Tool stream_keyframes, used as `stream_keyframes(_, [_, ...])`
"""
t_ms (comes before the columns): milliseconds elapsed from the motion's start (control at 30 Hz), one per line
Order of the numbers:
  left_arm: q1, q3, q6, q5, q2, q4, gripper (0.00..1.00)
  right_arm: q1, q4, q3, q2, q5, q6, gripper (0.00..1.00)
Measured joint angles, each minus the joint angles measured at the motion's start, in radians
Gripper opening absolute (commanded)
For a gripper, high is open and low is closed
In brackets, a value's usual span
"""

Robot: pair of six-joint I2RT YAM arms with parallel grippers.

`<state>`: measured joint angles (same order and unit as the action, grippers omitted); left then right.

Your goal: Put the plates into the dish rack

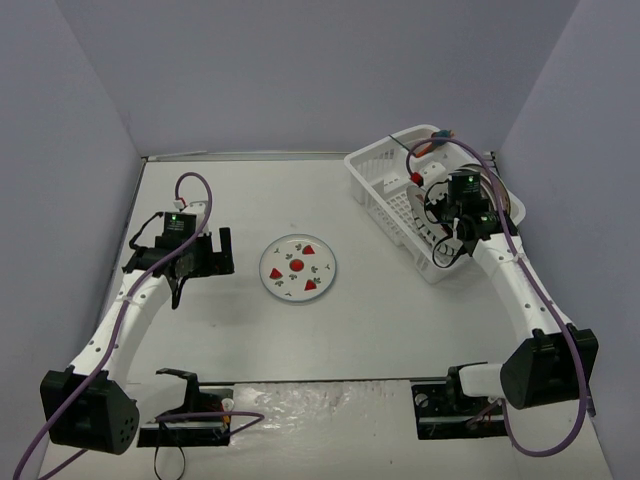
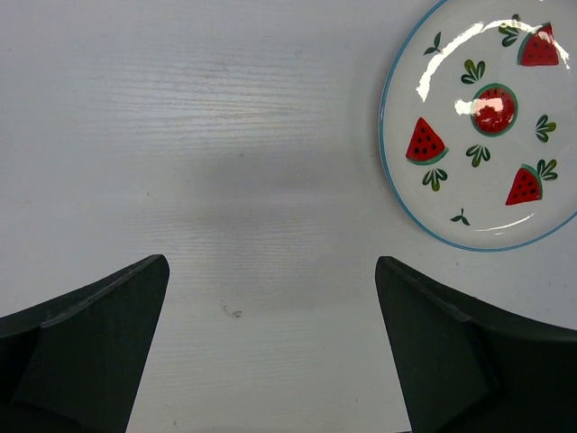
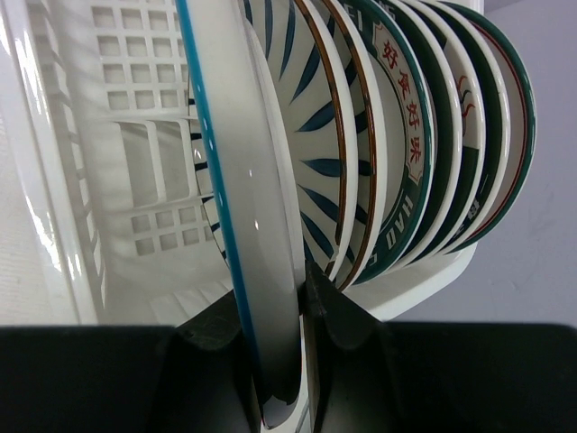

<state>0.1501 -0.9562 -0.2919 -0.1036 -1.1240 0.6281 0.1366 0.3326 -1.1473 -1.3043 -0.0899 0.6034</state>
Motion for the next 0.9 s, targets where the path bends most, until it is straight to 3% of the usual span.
stream_keyframes(733, [0.000,0.000,0.001,-0.001,0.000,0.000,0.97,-0.034,-0.083,0.081,-0.058,0.064,-0.045,0.00])
stream_keyframes(900, [0.000,0.000,0.001,-0.003,-0.009,0.000,0.97,-0.039,-0.110,0.102,-0.068,0.077,-0.093,0.07])
